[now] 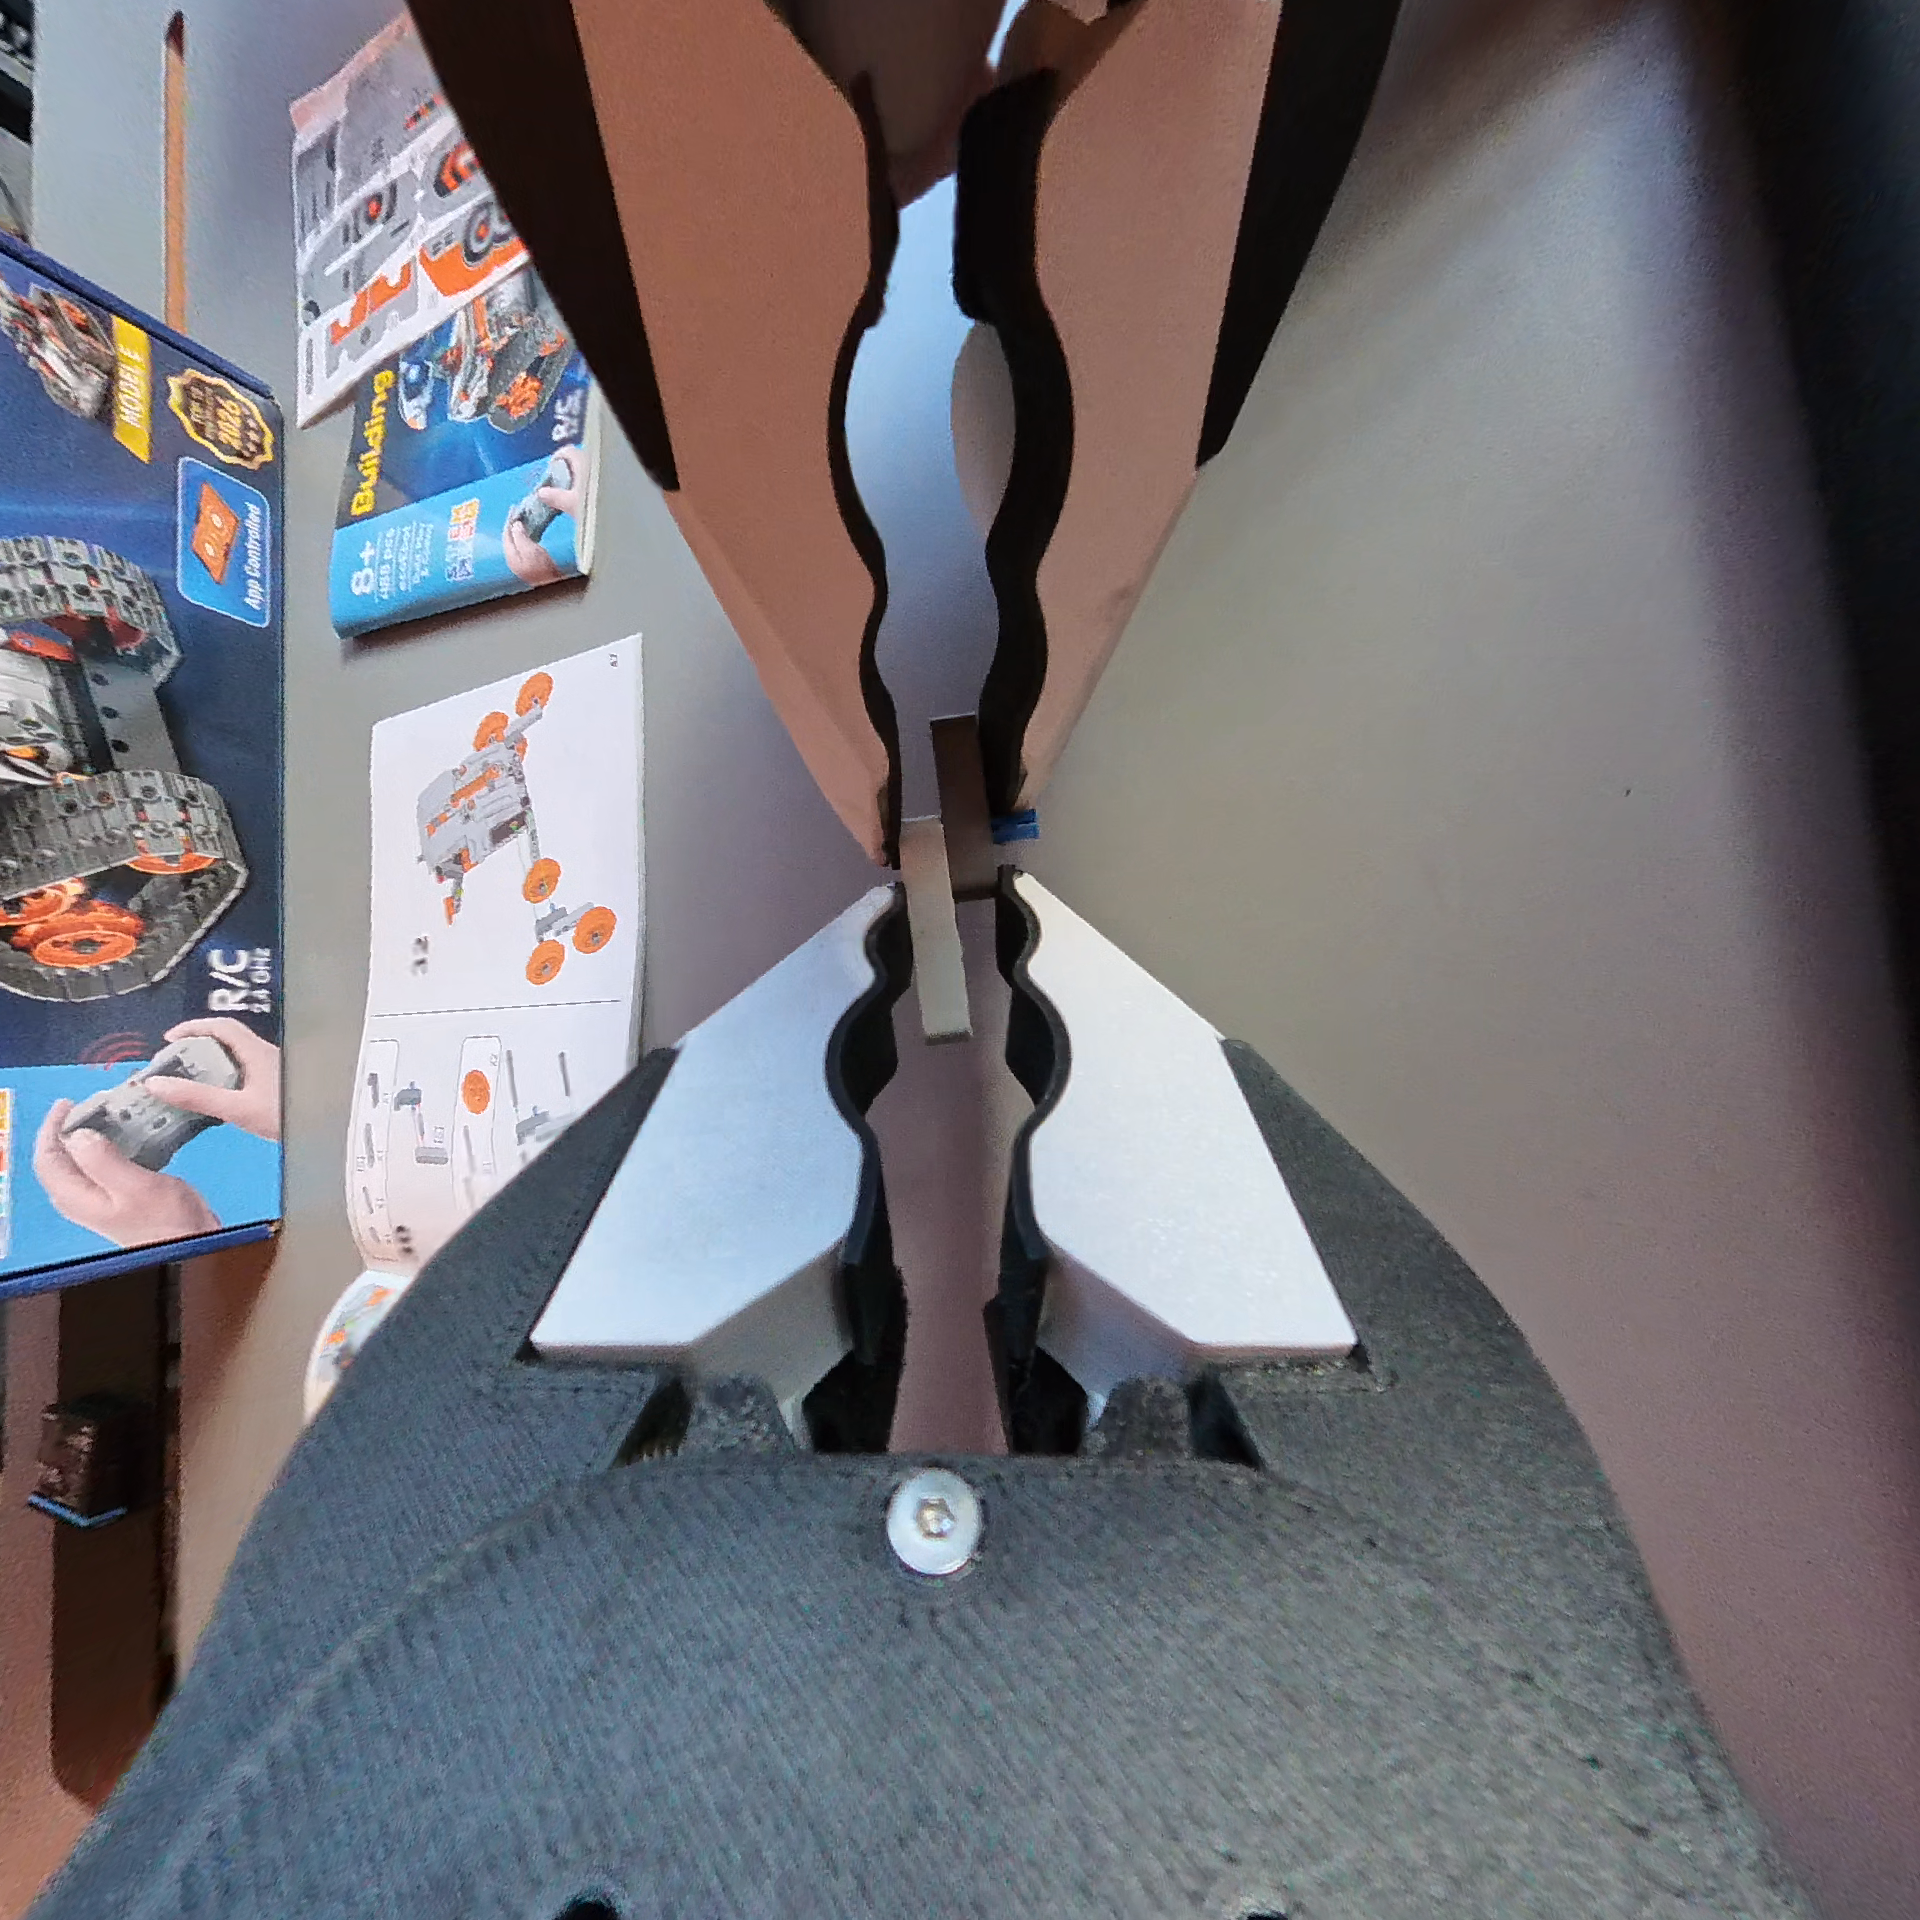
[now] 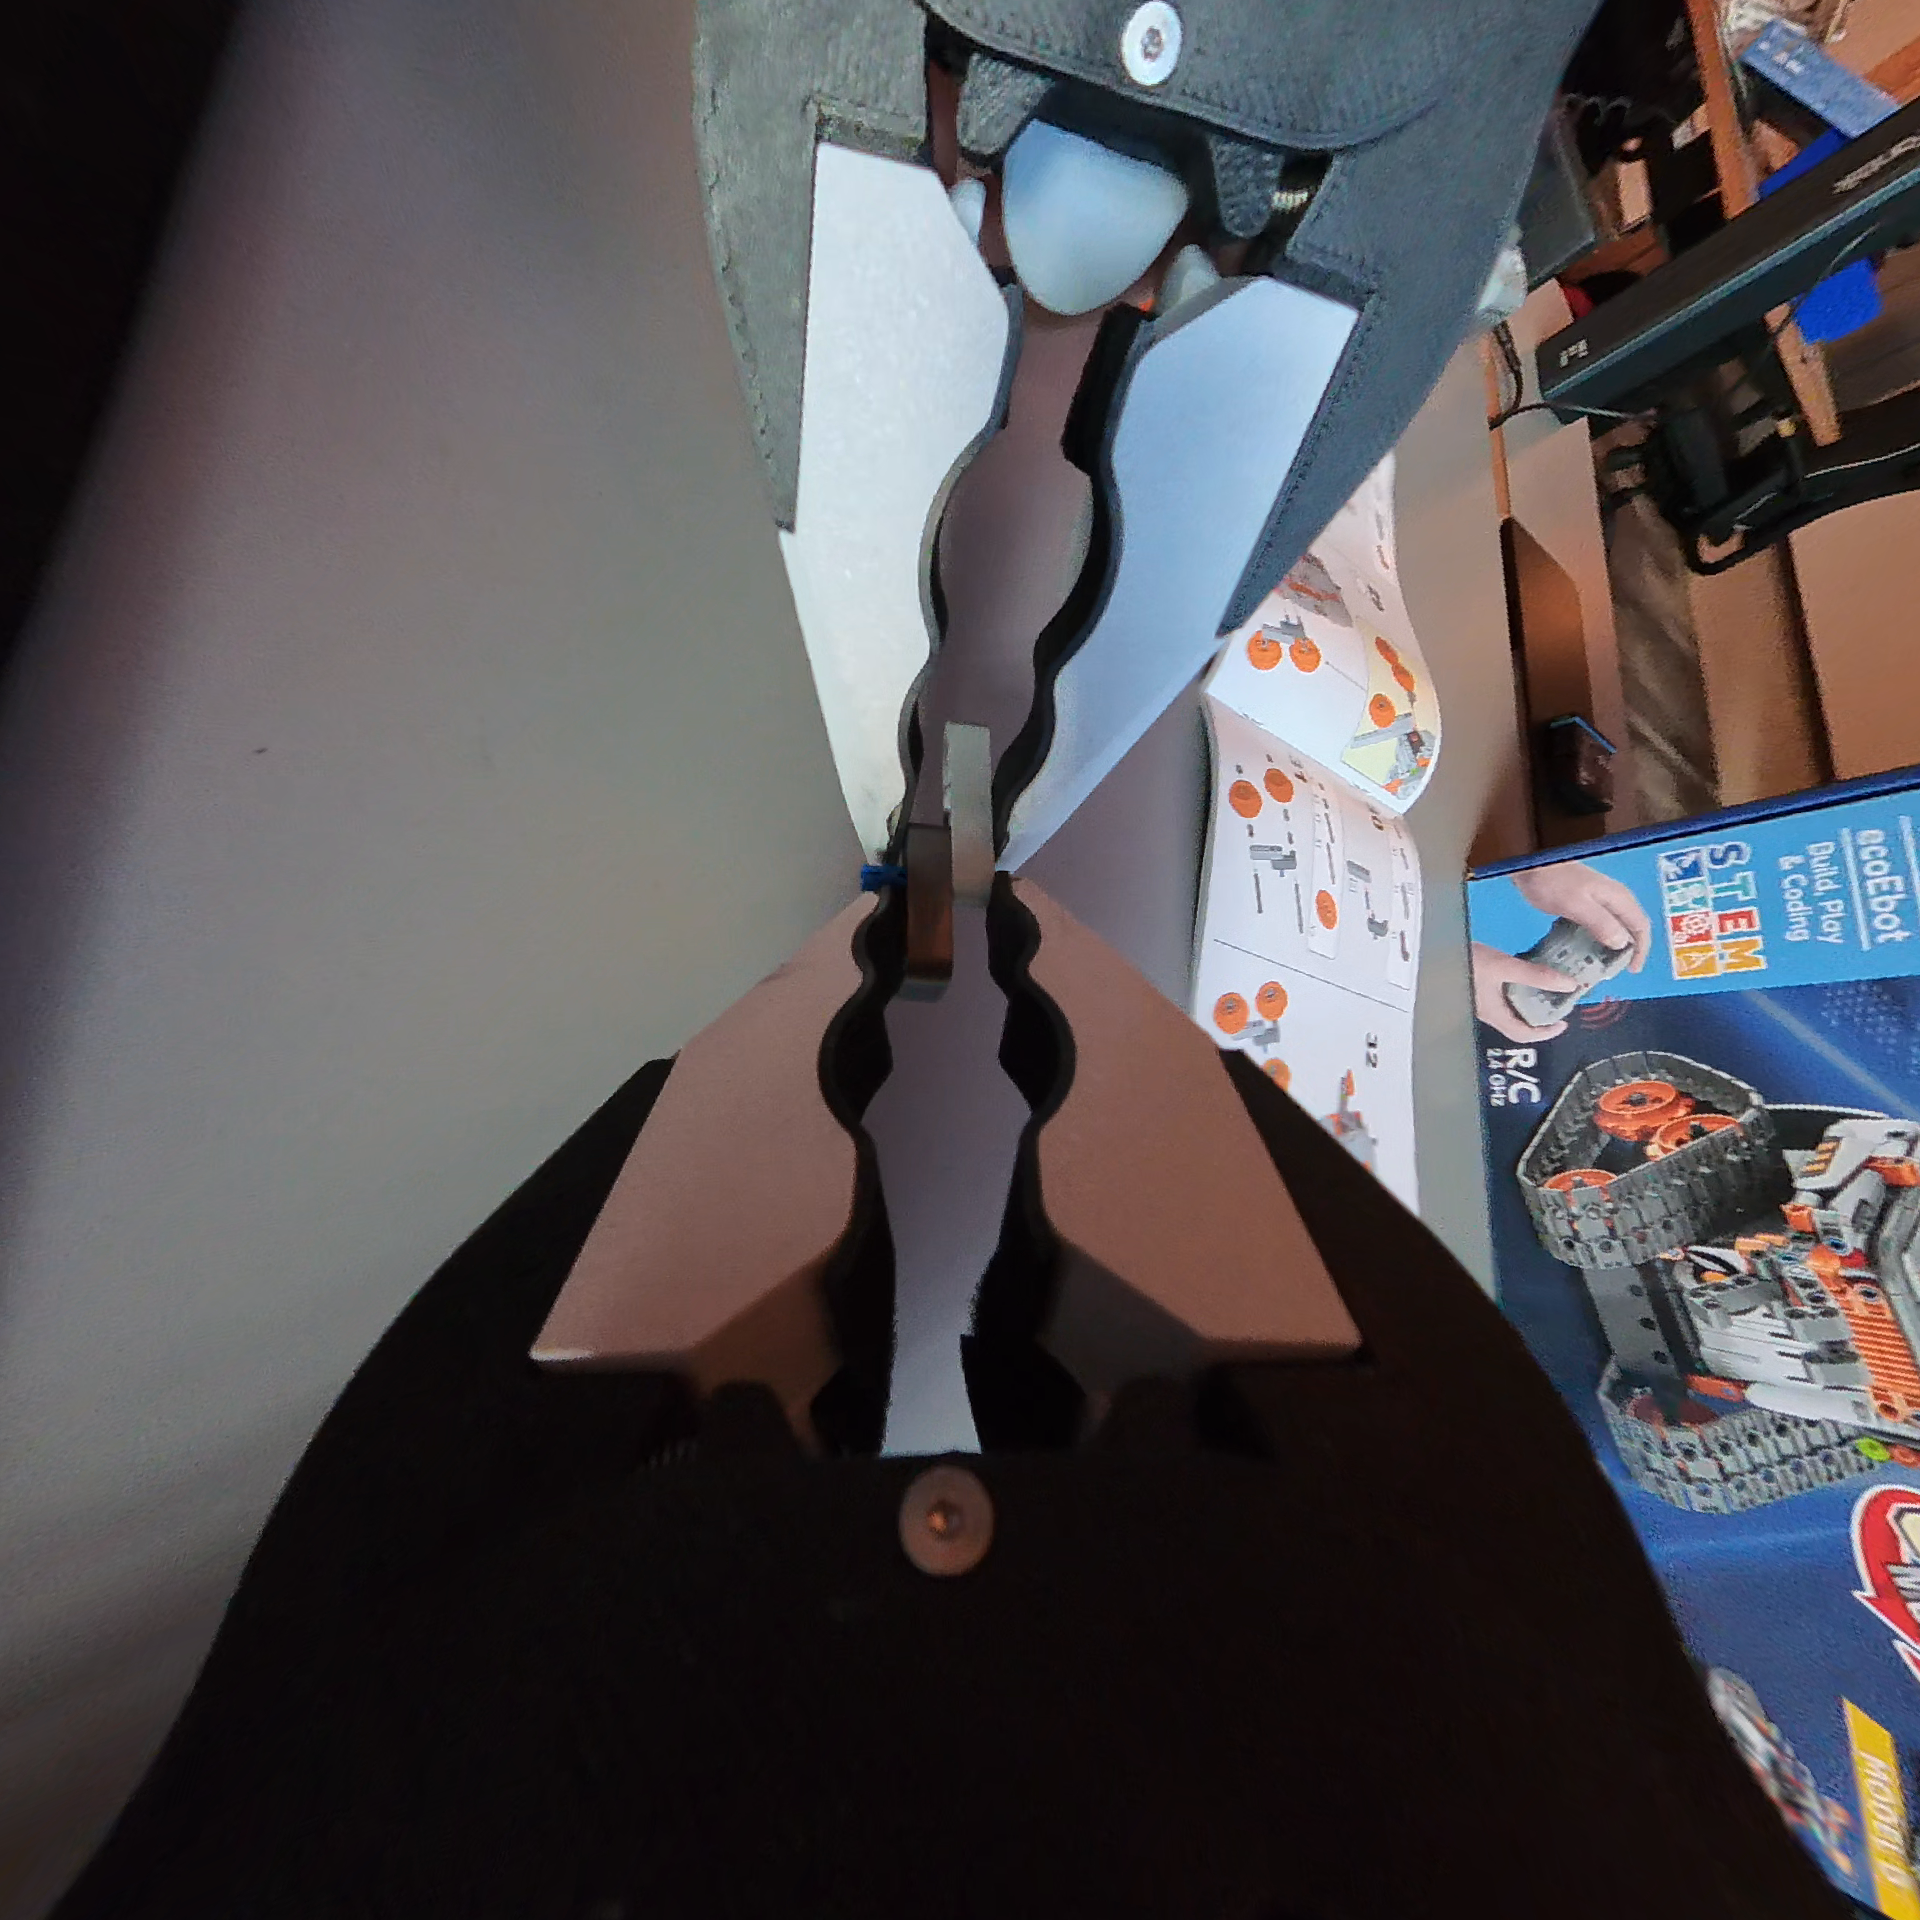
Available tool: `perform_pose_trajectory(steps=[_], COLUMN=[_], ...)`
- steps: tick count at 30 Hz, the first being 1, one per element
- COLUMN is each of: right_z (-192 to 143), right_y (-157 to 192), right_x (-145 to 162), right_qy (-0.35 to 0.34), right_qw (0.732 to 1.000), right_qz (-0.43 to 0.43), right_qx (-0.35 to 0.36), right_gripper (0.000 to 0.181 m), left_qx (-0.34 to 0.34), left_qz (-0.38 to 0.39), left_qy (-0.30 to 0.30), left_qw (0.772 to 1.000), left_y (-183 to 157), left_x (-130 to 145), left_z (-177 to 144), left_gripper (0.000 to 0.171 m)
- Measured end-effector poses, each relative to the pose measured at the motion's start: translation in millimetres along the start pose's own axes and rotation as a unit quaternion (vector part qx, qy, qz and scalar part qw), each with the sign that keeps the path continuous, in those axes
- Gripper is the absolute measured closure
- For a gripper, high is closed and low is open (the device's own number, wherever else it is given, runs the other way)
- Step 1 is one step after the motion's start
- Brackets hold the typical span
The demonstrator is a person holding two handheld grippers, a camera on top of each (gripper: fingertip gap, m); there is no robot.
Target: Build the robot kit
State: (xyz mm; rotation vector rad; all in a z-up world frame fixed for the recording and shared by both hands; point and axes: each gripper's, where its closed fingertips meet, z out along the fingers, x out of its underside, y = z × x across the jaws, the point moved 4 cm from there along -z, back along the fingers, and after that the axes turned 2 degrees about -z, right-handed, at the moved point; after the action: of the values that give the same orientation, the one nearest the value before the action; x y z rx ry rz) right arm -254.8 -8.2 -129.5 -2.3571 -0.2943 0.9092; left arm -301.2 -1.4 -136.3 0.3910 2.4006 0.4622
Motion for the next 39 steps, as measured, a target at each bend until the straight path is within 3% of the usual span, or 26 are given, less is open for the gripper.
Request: perform_pose_trajectory(steps=[4,6,8,10,14,18,25,30,39], right_z=[4,-2,-13,-23,-23,-21,-19,-22,-16], right_y=[-10,-24,-41,-51,-60,-60,-59,-61,-59], right_x=[3,7,14,18,11,11,15,9,15], right_qy=[-0.01,-0.03,-0.056,-0.09,-0.124,-0.1,-0.077,-0.092,-0.068], right_qw=[0.999,0.995,0.988,0.98,0.963,0.964,0.969,0.968,0.975], right_qz=[0.028,0.083,0.122,0.149,0.212,0.208,0.181,0.165,0.136], right_qx=[0.027,0.045,0.082,0.098,0.115,0.135,0.149,0.163,0.164], right_gripper=[0.166,0.165,0.147,0.145,0.146,0.157,0.161,0.174,0.164], left_qx=[-0.036,-0.072,-0.117,-0.161,-0.155,-0.149,-0.118,-0.105,-0.096], left_qz=[-0.018,-0.067,-0.125,-0.174,-0.284,-0.359,-0.415,-0.417,-0.423], left_qy=[-0.003,-0.029,-0.029,-0.032,-0.063,-0.084,-0.118,-0.103,-0.103], left_qw=[0.999,0.995,0.985,0.971,0.944,0.918,0.894,0.897,0.895], left_y=[11,25,43,57,58,57,49,43,42], left_x=[3,2,7,12,5,0,-13,-12,-10], left_z=[-1,-6,-12,-16,-15,-13,-15,-7,-7], left_gripper=[0.157,0.157,0.157,0.157,0.157,0.157,0.157,0.157,0.158])
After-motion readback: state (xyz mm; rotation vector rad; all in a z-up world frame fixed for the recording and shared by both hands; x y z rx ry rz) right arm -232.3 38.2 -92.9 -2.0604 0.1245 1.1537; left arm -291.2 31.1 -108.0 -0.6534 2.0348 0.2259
